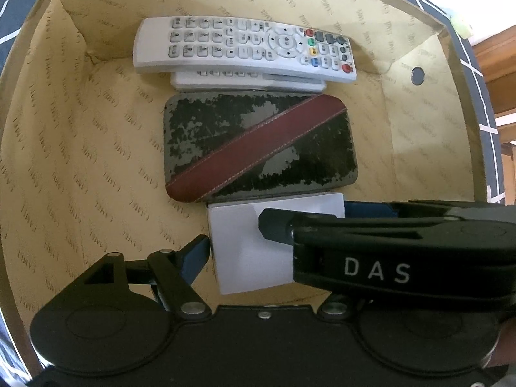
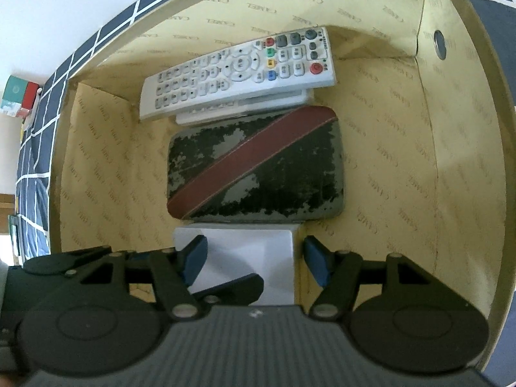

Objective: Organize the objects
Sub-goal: 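Lower the flat white box into the cardboard box and open the right gripper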

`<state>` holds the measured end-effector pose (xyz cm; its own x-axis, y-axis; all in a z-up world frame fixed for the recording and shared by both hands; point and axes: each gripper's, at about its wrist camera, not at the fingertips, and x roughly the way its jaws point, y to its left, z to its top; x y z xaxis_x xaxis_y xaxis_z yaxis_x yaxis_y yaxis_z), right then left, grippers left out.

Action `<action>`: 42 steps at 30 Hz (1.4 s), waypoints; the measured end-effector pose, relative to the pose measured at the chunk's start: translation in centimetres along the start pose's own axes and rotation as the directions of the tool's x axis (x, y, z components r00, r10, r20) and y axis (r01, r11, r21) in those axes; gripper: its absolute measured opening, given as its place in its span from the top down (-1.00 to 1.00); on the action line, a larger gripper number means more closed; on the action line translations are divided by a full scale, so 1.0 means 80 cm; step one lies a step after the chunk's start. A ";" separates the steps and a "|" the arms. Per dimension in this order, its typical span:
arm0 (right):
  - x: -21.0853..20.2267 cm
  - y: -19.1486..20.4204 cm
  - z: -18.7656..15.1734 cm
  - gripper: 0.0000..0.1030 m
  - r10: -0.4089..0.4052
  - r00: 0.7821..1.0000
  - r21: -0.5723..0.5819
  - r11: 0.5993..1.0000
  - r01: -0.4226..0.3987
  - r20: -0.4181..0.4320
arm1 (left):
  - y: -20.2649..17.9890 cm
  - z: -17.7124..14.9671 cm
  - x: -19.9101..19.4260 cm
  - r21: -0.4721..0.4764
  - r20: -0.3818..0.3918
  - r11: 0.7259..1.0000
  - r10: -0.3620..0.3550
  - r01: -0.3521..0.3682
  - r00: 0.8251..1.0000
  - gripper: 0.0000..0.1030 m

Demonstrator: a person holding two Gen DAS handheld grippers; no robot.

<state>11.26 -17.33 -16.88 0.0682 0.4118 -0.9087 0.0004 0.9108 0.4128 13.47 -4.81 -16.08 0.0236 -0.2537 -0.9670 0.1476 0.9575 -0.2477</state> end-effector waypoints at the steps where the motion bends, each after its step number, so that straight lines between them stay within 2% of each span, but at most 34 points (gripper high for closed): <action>1: 0.001 0.000 0.001 -0.27 0.000 1.000 -0.002 1.000 0.000 -0.001 | 0.000 0.001 0.001 0.000 -0.002 1.000 0.000 0.000 1.000 -0.40; 11: 0.004 -0.001 0.007 -0.27 -0.006 1.000 -0.001 1.000 0.005 -0.013 | 0.002 0.006 0.005 -0.005 -0.011 1.000 -0.005 0.005 1.000 -0.44; 17: -0.002 0.001 0.009 -0.28 -0.024 1.000 -0.007 1.000 0.024 0.007 | 0.003 0.006 -0.004 -0.028 0.017 1.000 -0.004 0.005 1.000 -0.47; 23: -0.031 0.006 0.006 -0.29 -0.025 0.998 -0.018 1.000 0.026 0.063 | 0.005 -0.009 -0.035 -0.041 0.068 0.999 0.024 -0.021 0.997 -0.48; 28: -0.061 0.017 0.000 -0.34 -0.026 0.993 -0.038 0.999 0.031 0.112 | 0.008 -0.030 -0.075 -0.053 0.121 0.998 0.042 -0.036 0.992 -0.60; 30: -0.077 0.018 -0.005 -0.40 -0.029 0.991 -0.041 0.999 0.035 0.134 | 0.006 -0.040 -0.089 -0.051 0.137 0.998 0.051 -0.044 0.989 -0.66; 32: -0.092 0.017 -0.011 -0.56 -0.029 0.988 -0.037 0.999 0.035 0.153 | 0.001 -0.047 -0.099 -0.055 0.155 0.997 0.064 -0.056 0.986 -0.74; 39: -0.144 0.010 -0.039 -0.94 -0.041 0.976 -0.041 0.998 0.051 0.212 | -0.015 -0.073 -0.131 -0.047 0.193 0.995 0.096 -0.088 0.977 -0.96; 42: -0.159 0.005 -0.050 -1.00 -0.042 0.971 -0.033 0.998 0.051 0.236 | -0.024 -0.082 -0.141 -0.036 0.211 0.995 0.099 -0.094 0.972 -1.00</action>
<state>6.43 -22.06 -5.41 0.3018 0.3551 -0.8848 -0.0291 0.9310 0.3637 6.45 -2.90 -5.09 0.2464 -0.1807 -0.9522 0.1092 0.9814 -0.1579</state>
